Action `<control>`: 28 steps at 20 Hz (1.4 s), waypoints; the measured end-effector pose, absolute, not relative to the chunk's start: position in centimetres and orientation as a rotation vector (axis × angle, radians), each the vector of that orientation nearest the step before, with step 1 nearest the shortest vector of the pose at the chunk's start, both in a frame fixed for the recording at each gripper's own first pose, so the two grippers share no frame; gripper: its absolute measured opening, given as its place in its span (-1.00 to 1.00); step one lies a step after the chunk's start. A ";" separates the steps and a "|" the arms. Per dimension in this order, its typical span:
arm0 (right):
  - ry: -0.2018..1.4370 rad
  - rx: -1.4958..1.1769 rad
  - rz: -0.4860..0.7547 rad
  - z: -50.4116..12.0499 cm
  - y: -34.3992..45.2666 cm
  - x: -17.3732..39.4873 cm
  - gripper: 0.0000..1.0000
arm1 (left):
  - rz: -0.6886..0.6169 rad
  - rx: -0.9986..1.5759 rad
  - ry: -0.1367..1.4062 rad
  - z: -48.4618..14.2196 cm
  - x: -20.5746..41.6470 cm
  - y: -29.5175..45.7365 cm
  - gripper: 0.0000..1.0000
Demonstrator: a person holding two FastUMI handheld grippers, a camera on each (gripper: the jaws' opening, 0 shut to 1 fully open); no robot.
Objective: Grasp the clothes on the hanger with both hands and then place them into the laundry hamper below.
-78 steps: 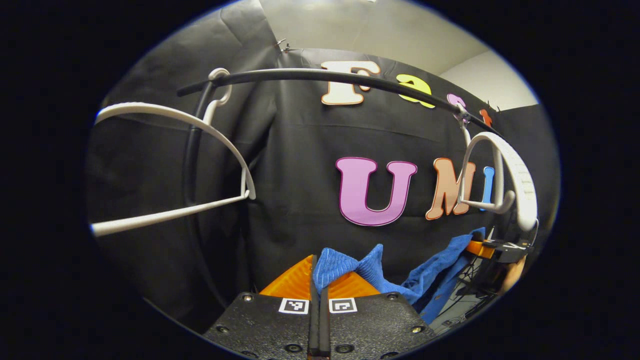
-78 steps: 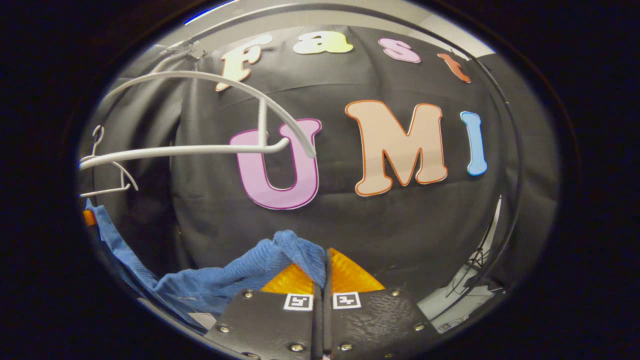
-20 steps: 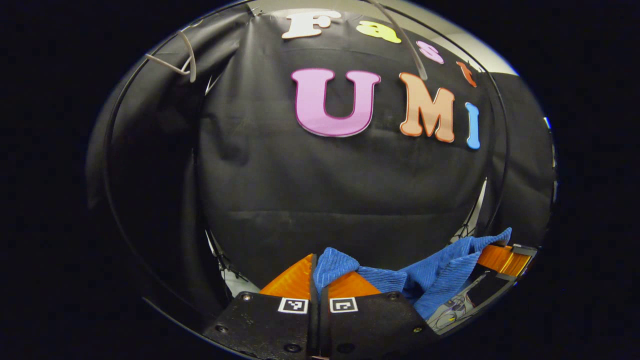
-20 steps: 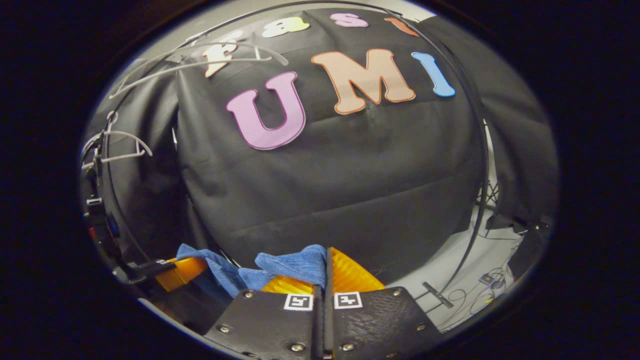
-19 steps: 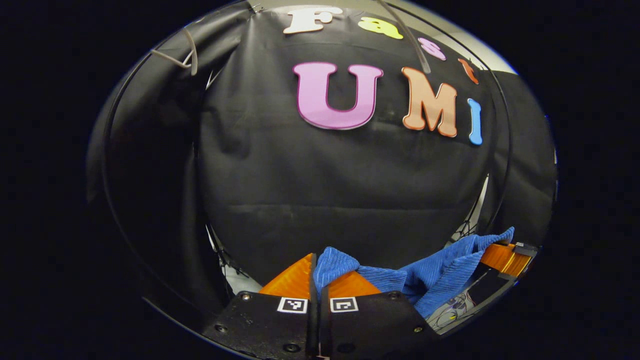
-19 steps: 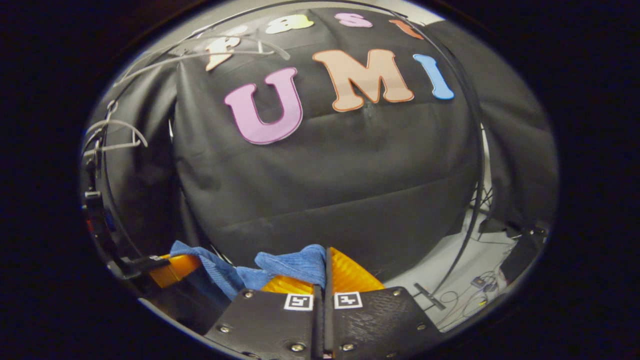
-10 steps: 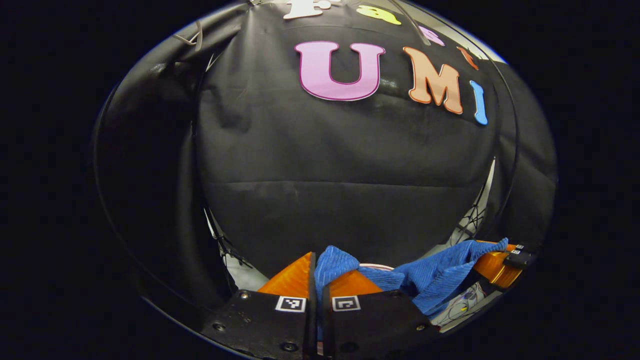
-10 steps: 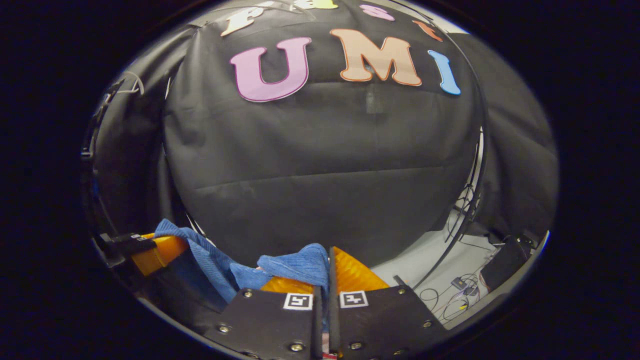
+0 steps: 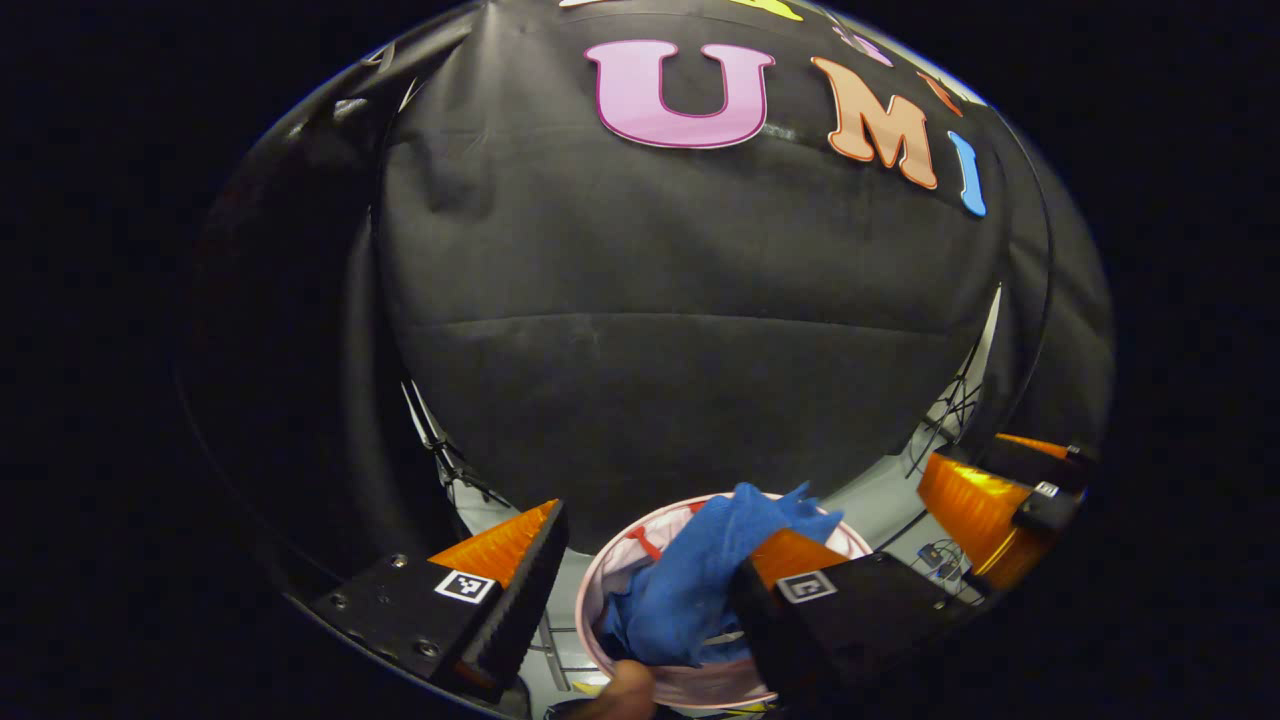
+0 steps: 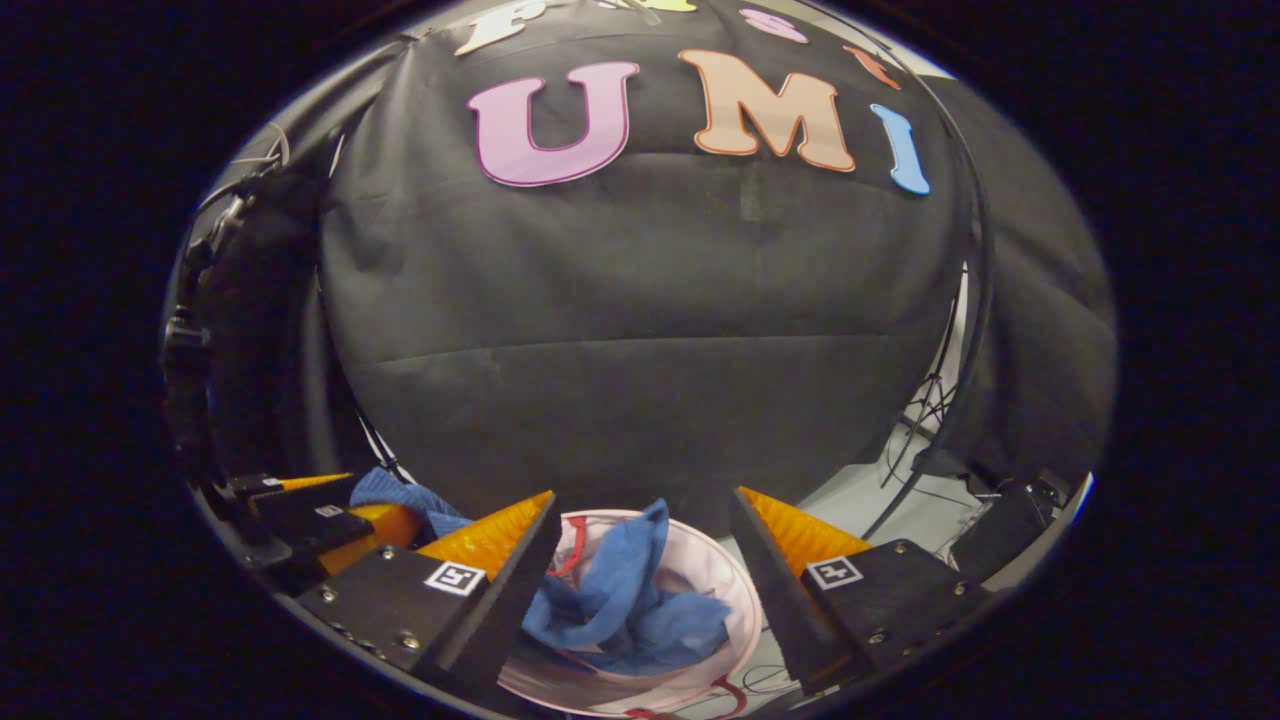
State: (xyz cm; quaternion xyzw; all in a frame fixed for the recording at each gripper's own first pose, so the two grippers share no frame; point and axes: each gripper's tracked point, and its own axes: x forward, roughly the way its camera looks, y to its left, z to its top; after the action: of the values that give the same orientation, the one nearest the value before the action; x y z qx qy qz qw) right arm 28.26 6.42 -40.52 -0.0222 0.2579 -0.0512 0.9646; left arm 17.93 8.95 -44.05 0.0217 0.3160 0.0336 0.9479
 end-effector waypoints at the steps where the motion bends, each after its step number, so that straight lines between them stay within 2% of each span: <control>1: 0.517 -0.040 -0.109 -40.1 6.3 28.1 1.00 | 0.069 0.043 0.655 -44.4 17.2 8.9 0.99; 2: 0.513 -0.037 -0.116 -39.6 6.1 27.9 1.00 | 0.067 0.035 0.654 -43.7 17.1 8.7 1.00; 5: 0.487 -0.039 -0.134 -37.6 5.3 27.4 1.00 | 0.076 0.071 0.503 -38.8 18.2 8.5 0.97; 6: 0.478 -0.037 -0.136 -37.0 5.2 27.3 0.94 | 0.079 0.067 0.473 -37.2 18.2 8.5 0.96; 7: 0.465 -0.035 -0.137 -36.2 5.0 27.2 1.00 | 0.072 0.056 0.449 -35.9 18.0 8.4 0.96; 10: 0.416 -0.032 -0.147 -33.3 4.6 26.8 0.94 | 0.067 0.059 0.383 -31.9 17.7 7.9 0.96; 11: 0.397 -0.032 -0.150 -32.2 4.5 26.6 1.00 | 0.063 0.064 0.366 -31.0 17.4 7.5 0.96; 19: 0.266 -0.099 -0.170 -23.0 2.5 24.1 1.00 | 0.066 0.073 0.312 -25.2 15.8 5.6 0.96; 28: 0.120 -0.107 -0.149 -13.0 0.8 19.3 1.00 | 0.103 0.066 0.187 -15.5 13.2 3.4 0.95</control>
State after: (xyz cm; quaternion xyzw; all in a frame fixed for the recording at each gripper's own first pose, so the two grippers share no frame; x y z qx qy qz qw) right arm 19.27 0.76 -13.02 -0.0533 0.0601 -0.0743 0.9940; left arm 13.20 3.38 -15.46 0.0328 0.0932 0.0514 0.9938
